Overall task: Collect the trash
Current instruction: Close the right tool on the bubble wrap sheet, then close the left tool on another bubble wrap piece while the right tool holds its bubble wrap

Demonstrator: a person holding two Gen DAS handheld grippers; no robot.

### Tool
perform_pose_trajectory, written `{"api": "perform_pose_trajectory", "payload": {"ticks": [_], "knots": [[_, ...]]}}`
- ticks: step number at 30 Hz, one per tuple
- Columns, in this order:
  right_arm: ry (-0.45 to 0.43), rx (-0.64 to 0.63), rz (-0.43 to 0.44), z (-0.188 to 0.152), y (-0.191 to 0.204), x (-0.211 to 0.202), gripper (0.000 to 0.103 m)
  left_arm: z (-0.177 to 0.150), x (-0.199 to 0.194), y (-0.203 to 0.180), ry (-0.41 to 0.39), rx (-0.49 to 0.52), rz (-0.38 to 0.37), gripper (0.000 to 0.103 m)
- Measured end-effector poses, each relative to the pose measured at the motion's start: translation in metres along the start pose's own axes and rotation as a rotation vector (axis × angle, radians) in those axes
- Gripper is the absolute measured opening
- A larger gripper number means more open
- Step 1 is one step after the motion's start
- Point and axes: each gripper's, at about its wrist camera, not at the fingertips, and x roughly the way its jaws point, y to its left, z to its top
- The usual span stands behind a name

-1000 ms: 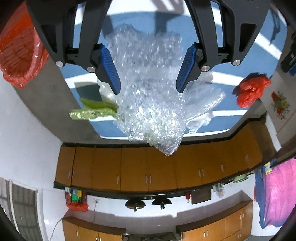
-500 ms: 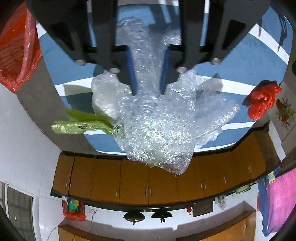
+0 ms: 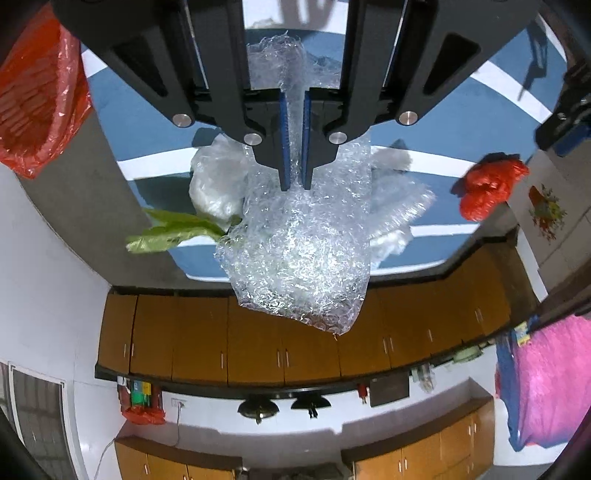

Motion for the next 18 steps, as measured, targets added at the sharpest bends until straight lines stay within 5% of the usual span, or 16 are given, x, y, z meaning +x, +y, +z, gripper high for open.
{"api": "perform_pose_trajectory", "payload": {"ticks": [18], "knots": [[-0.093, 0.094, -0.1, 0.007, -0.056, -0.051, 0.006, 0.039, 0.049, -0.068, 0.002, 0.116, -0.074, 0.081]]}}
